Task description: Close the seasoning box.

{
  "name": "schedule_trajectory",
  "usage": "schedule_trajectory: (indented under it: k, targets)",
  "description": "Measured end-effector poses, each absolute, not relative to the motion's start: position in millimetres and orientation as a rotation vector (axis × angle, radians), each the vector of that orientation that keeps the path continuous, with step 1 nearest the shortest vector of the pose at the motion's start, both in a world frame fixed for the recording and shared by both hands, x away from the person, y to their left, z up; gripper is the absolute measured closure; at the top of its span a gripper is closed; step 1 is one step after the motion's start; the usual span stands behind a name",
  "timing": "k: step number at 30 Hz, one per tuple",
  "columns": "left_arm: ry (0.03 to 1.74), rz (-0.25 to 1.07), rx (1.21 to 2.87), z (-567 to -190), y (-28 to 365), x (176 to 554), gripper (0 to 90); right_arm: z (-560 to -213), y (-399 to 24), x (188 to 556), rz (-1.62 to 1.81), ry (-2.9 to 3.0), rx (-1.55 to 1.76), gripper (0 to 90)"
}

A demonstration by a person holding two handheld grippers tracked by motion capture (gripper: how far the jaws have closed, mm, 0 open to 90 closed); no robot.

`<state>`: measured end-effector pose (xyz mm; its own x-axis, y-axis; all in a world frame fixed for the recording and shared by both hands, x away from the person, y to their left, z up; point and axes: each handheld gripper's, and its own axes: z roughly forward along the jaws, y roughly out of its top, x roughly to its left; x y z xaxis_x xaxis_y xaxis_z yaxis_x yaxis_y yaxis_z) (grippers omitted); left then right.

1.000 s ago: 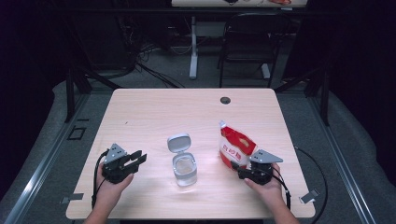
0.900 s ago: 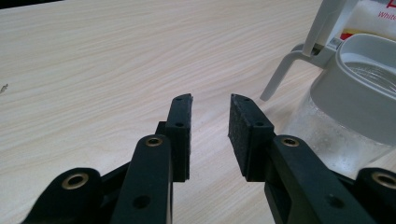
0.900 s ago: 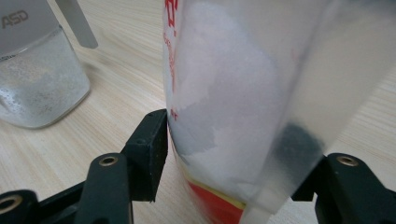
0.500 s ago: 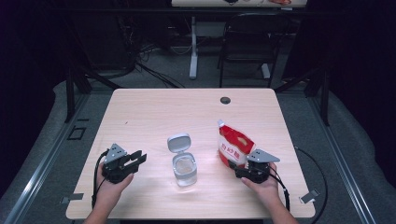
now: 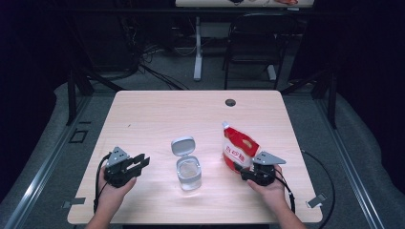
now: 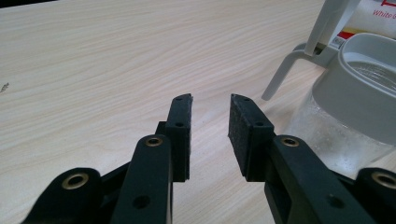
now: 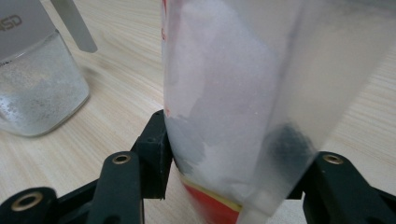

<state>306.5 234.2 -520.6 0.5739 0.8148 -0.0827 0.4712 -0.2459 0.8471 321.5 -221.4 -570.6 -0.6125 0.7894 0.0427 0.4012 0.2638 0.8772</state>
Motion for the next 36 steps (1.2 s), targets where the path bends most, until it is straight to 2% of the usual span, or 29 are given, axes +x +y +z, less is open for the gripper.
schedule_trajectory:
  k: [36]
  targets:
    - [1.039, 0.484, 1.887, -520, 236, 306, 69.7, -537, -216, 301, 1.087, 2.09, 0.857, 50.9]
